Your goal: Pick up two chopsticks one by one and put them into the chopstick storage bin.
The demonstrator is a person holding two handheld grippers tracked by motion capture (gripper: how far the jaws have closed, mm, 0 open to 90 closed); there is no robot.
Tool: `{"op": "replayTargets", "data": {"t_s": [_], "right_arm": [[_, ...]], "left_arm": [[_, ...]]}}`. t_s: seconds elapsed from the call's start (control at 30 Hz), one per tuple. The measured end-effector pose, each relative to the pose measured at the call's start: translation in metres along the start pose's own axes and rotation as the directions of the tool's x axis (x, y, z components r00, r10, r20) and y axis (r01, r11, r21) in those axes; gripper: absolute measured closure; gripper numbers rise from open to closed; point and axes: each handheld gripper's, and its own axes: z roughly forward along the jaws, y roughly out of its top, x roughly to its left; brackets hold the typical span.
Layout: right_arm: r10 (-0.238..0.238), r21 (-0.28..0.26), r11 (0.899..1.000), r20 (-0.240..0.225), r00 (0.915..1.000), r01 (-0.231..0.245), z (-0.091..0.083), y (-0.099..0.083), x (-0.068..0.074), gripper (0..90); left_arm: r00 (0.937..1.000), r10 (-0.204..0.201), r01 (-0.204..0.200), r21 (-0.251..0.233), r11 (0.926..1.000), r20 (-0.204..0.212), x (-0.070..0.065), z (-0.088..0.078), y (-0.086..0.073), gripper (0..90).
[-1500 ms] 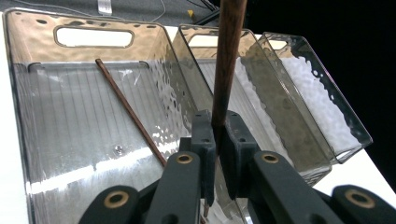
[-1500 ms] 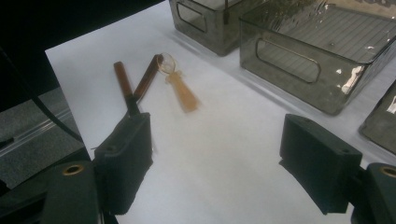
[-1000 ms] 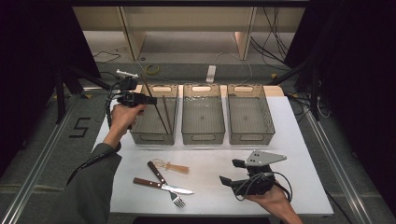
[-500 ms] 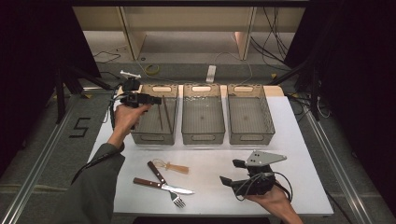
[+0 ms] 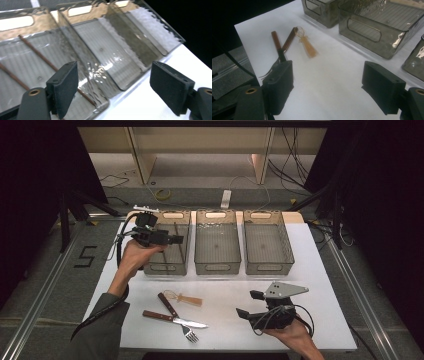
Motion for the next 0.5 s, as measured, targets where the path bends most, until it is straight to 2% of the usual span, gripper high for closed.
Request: {"op": "replayTargets", "data": {"t_s": [0.1, 0.2, 0.23, 0.3, 0.4, 0.5], "right_arm": [[0.005, -0.001, 1.0, 0.003, 1.0, -0.005, -0.001, -0.001, 0.0, 25.8], [0.004, -0.011, 1.0, 0.005, 1.0, -0.004, -0.001, -0.002, 0.0, 25.8], [0.006, -0.014, 1.0, 0.005, 1.0, -0.006, -0.001, -0.003, 0.0, 25.8], [0.006, -0.02, 1.0, 0.007, 1.0, -0.006, -0.002, -0.003, 0.001, 25.8], [0.002, -0.044, 0.999, 0.009, 1.0, -0.002, -0.005, -0.004, 0.001, 25.8], [0.018, -0.069, 0.997, 0.013, 0.9998, -0.017, -0.007, -0.006, 0.0, 25.8]], "left_arm": [[0.9986, 0.051, -0.051, 0.006, 0.9987, 0.014, -0.01, -0.003, -0.008, 18.5], [0.9958, 0.084, -0.083, -0.012, 0.9964, 0.036, -0.017, -0.006, -0.017, 16.7], [0.9941, 0.103, -0.103, 0.009, 0.9946, 0.033, -0.018, -0.006, -0.019, 16.6], [0.9889, 0.148, -0.149, 0.02, 0.9887, 0.005, -0.023, -0.007, -0.023, 16.2], [0.983, 0.183, -0.183, 0.057, 0.9814, 0.012, -0.026, -0.006, -0.03, 16.1], [0.9798, 0.2, -0.2, 0.069, 0.9774, 0.005, -0.027, -0.004, -0.034, 15.9]]}}
